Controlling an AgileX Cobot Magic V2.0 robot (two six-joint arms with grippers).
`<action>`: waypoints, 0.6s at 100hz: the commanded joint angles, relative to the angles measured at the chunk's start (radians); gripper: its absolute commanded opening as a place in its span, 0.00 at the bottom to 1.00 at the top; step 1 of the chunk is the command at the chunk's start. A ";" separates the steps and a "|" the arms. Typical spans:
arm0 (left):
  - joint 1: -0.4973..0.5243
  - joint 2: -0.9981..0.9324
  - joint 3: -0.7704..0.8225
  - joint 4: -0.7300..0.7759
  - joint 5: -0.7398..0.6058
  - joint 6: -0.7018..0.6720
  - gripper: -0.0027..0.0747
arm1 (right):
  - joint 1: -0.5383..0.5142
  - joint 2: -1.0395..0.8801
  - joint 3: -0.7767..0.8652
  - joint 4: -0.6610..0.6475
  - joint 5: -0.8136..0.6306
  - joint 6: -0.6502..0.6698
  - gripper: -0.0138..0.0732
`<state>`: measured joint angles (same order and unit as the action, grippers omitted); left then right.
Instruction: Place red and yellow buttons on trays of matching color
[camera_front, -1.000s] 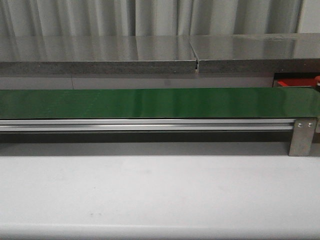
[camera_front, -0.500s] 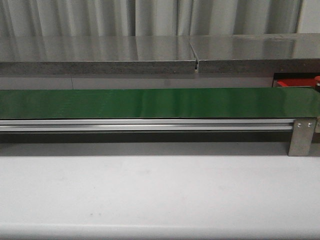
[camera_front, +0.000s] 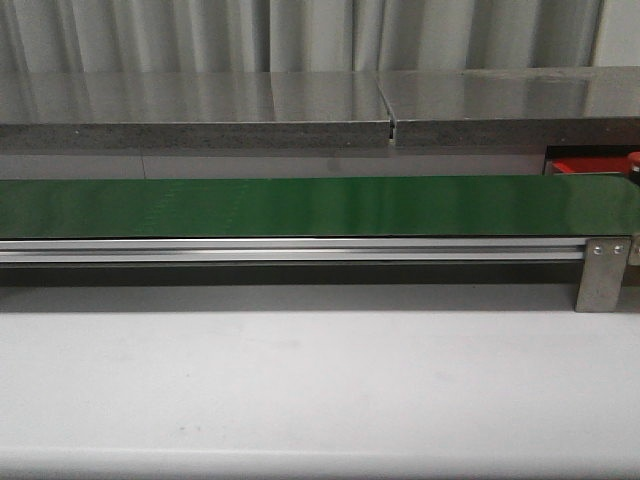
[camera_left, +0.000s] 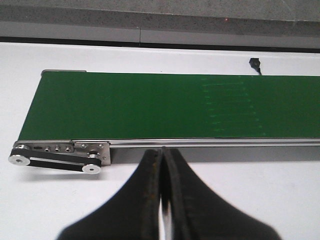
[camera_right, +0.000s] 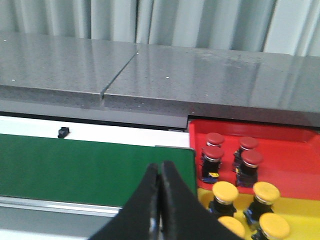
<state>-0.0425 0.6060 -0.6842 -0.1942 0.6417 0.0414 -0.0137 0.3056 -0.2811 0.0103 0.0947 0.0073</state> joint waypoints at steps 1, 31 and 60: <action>0.002 0.003 -0.027 -0.016 -0.064 -0.010 0.01 | -0.039 -0.049 0.025 -0.040 -0.089 0.031 0.03; 0.002 0.003 -0.027 -0.016 -0.064 -0.010 0.01 | -0.058 -0.275 0.202 -0.054 -0.089 0.041 0.03; 0.002 0.003 -0.027 -0.016 -0.064 -0.010 0.01 | -0.059 -0.336 0.286 -0.054 -0.116 0.049 0.03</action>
<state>-0.0425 0.6060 -0.6842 -0.1942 0.6417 0.0414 -0.0678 -0.0102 0.0258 -0.0302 0.0754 0.0515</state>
